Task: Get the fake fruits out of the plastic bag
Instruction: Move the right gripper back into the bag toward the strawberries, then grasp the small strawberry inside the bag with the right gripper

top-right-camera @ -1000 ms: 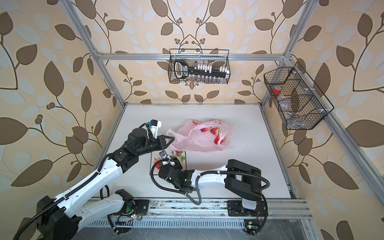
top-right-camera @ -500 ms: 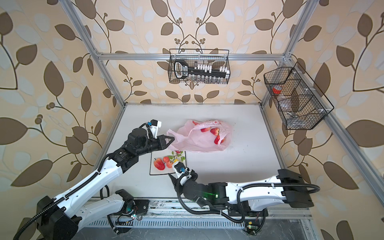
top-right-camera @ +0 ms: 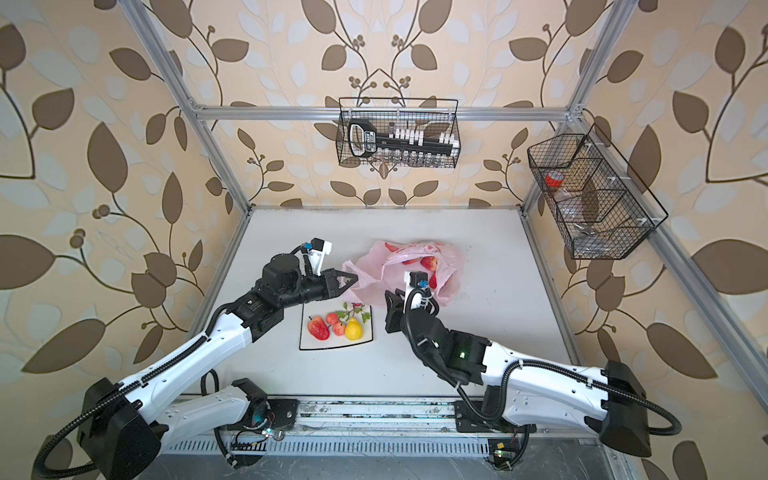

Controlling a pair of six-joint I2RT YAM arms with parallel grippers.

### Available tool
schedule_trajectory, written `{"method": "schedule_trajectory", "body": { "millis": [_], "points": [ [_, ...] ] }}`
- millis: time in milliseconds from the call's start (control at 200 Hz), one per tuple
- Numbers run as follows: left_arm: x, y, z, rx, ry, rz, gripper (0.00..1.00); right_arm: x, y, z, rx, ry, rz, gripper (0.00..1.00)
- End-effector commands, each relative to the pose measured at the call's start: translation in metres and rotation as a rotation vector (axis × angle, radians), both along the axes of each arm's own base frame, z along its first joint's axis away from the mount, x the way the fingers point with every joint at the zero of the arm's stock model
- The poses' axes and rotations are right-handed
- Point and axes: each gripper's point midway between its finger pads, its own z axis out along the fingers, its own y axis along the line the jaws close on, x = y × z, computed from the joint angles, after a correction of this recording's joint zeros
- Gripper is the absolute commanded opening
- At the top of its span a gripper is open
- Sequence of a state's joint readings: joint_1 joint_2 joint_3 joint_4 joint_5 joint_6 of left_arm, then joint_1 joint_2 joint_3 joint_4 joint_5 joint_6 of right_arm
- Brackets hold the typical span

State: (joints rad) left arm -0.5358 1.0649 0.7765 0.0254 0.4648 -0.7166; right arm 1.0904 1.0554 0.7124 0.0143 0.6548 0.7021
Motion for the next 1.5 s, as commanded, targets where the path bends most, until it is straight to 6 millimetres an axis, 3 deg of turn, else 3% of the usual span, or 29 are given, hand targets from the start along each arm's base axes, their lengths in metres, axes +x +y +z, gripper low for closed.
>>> {"method": "schedule_trajectory", "body": {
  "millis": [0,345,635,830,1145,1355,1495],
  "points": [
    [-0.01,-0.006,0.029,-0.049,-0.092,-0.036,0.0,0.005,0.017,-0.021,0.074,0.129,0.021,0.29],
    [-0.028,-0.009,0.026,-0.05,-0.121,-0.055,0.0,0.06,-0.006,-0.085,0.242,0.303,-0.313,0.29],
    [-0.043,-0.018,0.016,-0.036,-0.126,-0.095,0.0,0.099,-0.011,-0.106,0.3,0.352,-0.32,0.26],
    [-0.052,-0.024,0.011,-0.033,-0.135,-0.121,0.0,0.111,-0.02,-0.126,0.389,0.435,-0.33,0.26],
    [-0.072,-0.037,0.001,-0.053,-0.125,-0.174,0.0,0.135,-0.068,-0.152,0.447,0.473,-0.45,0.38],
    [-0.083,-0.047,-0.007,-0.048,-0.106,-0.202,0.0,0.128,-0.117,-0.176,0.428,0.5,-0.548,0.51],
    [-0.093,-0.057,-0.01,-0.04,-0.098,-0.24,0.0,0.12,-0.141,-0.184,0.426,0.513,-0.577,0.54]
  ]
}}
